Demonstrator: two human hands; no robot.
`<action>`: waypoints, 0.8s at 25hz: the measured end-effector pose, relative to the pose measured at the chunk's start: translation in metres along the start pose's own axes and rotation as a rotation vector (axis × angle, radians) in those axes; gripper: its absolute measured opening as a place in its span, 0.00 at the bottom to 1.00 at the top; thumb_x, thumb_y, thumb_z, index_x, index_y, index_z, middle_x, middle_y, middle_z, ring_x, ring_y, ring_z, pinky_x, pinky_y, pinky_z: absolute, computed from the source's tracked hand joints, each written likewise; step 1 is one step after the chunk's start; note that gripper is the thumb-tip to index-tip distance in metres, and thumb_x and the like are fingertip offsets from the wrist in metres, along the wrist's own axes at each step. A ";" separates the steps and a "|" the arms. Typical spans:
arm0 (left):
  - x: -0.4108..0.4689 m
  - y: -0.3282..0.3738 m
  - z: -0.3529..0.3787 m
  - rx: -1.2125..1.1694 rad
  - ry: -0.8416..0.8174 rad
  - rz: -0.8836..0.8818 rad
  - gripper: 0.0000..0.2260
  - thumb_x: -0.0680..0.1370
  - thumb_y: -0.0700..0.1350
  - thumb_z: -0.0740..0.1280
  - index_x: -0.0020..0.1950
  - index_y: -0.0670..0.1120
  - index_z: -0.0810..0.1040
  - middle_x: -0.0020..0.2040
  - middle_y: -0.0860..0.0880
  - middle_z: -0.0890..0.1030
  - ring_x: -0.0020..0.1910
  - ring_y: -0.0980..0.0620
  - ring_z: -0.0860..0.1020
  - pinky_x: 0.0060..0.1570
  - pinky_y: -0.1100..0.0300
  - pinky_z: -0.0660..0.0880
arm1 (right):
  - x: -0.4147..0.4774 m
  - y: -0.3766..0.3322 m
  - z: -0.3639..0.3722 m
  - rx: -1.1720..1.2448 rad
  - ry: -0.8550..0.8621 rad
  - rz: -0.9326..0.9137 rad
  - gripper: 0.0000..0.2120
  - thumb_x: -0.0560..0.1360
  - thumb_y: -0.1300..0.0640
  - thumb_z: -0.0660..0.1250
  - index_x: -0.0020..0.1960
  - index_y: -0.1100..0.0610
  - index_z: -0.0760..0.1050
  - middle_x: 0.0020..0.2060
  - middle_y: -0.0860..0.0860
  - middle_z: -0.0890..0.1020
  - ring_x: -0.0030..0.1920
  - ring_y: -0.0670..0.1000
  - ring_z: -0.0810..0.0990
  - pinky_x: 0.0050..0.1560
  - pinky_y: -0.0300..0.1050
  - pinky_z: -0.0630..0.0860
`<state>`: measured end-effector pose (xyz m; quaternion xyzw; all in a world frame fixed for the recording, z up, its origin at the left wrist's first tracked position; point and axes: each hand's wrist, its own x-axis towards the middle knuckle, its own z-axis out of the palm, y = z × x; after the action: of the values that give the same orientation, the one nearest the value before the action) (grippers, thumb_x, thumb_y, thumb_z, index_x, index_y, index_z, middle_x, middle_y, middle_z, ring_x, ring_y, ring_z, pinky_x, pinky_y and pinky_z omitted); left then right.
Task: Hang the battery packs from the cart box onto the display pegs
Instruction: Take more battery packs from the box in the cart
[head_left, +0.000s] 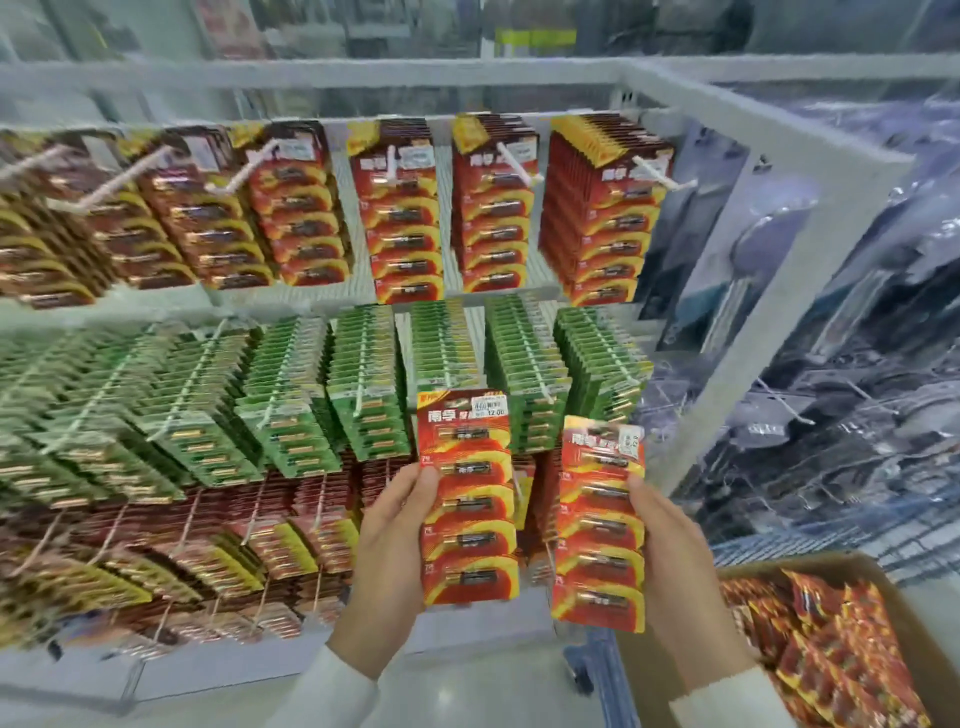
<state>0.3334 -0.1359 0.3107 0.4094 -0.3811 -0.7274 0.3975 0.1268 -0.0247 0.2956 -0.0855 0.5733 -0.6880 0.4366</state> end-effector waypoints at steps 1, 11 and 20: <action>0.000 0.012 -0.004 -0.019 0.006 0.016 0.16 0.77 0.50 0.69 0.61 0.43 0.82 0.55 0.37 0.86 0.47 0.38 0.87 0.48 0.44 0.84 | 0.001 0.000 0.010 0.016 -0.024 0.006 0.20 0.76 0.46 0.68 0.59 0.59 0.82 0.50 0.62 0.86 0.45 0.62 0.85 0.51 0.60 0.79; 0.023 0.129 0.029 0.049 0.005 0.397 0.11 0.84 0.49 0.63 0.56 0.46 0.84 0.52 0.40 0.87 0.47 0.37 0.87 0.45 0.44 0.85 | 0.025 -0.021 0.043 0.085 -0.150 0.088 0.22 0.78 0.49 0.64 0.65 0.63 0.78 0.54 0.66 0.84 0.47 0.65 0.86 0.52 0.60 0.79; 0.031 0.139 0.058 0.042 0.031 0.475 0.12 0.85 0.49 0.62 0.61 0.47 0.83 0.52 0.43 0.88 0.47 0.41 0.87 0.42 0.49 0.85 | 0.027 -0.037 0.047 0.050 -0.220 0.166 0.24 0.76 0.46 0.70 0.64 0.62 0.80 0.58 0.67 0.83 0.58 0.70 0.82 0.66 0.72 0.72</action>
<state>0.3077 -0.2046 0.4456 0.3275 -0.4755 -0.5991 0.5547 0.1206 -0.0779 0.3329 -0.1015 0.5099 -0.6500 0.5543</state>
